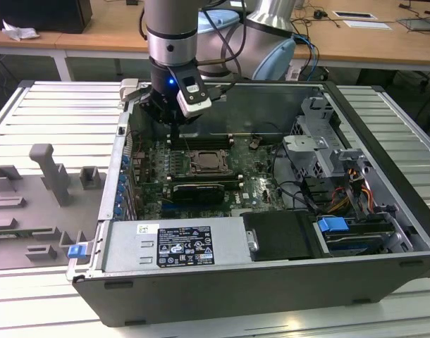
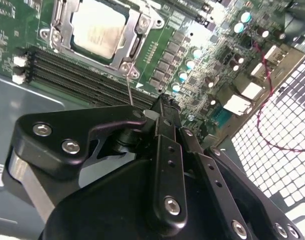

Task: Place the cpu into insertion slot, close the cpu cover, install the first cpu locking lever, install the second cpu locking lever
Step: 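Install the first cpu locking lever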

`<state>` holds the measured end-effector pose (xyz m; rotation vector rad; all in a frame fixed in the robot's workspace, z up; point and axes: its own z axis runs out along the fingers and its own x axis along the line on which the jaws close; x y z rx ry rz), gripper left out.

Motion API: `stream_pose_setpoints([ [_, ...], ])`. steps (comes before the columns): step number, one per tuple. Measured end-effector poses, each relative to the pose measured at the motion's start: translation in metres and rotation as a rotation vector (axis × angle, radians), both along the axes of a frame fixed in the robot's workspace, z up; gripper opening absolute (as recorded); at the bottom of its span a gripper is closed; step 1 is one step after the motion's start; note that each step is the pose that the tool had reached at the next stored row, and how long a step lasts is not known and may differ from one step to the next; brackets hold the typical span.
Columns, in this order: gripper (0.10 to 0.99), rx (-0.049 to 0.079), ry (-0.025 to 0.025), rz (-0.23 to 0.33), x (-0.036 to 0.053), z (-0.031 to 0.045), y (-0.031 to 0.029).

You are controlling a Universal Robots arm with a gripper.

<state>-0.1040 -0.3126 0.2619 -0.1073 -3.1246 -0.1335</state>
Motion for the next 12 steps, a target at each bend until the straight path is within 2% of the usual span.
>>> stream_pose_setpoints([
  [12,0.106,0.003,0.0000,0.032,-0.0028,-0.0026,0.0132],
])
